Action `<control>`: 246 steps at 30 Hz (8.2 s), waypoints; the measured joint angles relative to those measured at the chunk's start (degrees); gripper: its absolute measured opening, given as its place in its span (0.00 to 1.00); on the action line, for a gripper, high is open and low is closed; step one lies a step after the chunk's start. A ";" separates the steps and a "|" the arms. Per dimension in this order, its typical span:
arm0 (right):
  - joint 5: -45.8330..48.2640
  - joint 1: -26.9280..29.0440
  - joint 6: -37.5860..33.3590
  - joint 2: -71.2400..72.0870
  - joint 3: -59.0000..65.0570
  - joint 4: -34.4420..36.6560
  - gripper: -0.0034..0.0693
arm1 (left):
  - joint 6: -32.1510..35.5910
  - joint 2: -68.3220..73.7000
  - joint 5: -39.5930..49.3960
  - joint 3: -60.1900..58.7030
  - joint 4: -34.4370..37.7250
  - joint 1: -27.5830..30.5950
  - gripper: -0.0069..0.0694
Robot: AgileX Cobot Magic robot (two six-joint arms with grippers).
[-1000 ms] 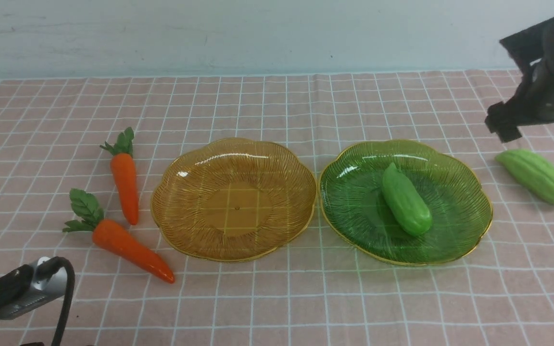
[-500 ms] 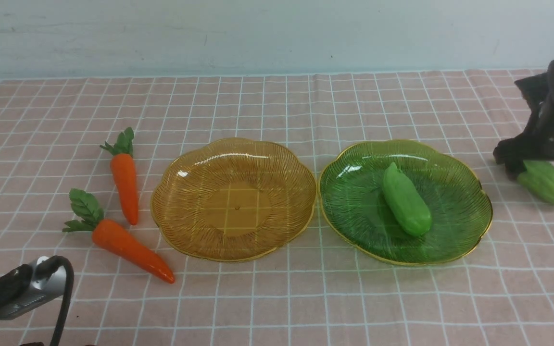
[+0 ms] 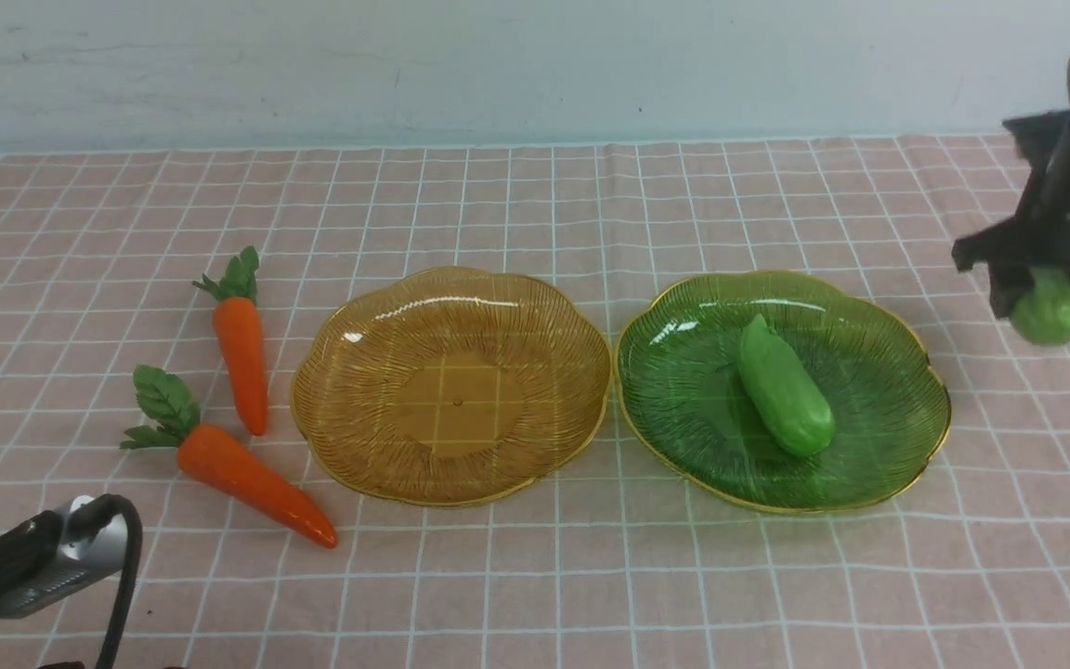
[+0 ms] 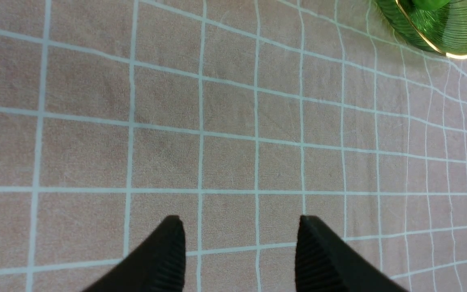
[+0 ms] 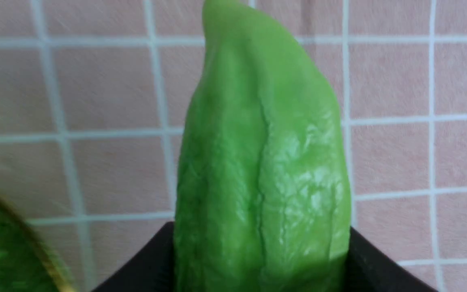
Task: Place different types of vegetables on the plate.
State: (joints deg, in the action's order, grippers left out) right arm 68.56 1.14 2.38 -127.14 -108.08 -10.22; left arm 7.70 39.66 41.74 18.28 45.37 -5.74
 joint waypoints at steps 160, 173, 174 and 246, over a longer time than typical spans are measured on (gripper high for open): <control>1.67 -10.58 -6.15 79.59 47.43 21.85 0.03 | -21.69 84.06 24.57 88.98 -38.79 -11.79 0.69; -53.31 -10.58 -12.60 117.83 88.73 24.85 0.03 | -19.66 84.06 26.89 94.93 -38.79 -11.79 0.09; -54.45 -10.58 -12.74 117.84 89.64 24.85 0.03 | -19.61 84.06 26.93 94.93 -38.79 -11.79 0.09; -46.67 -2.59 -8.86 127.67 109.67 12.99 0.03 | -17.76 -6.50 -29.26 -0.62 -41.65 -17.00 0.09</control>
State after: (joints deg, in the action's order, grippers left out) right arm 21.88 -1.45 -6.48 0.54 1.59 2.77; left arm -10.06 33.16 12.48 17.66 3.73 -22.74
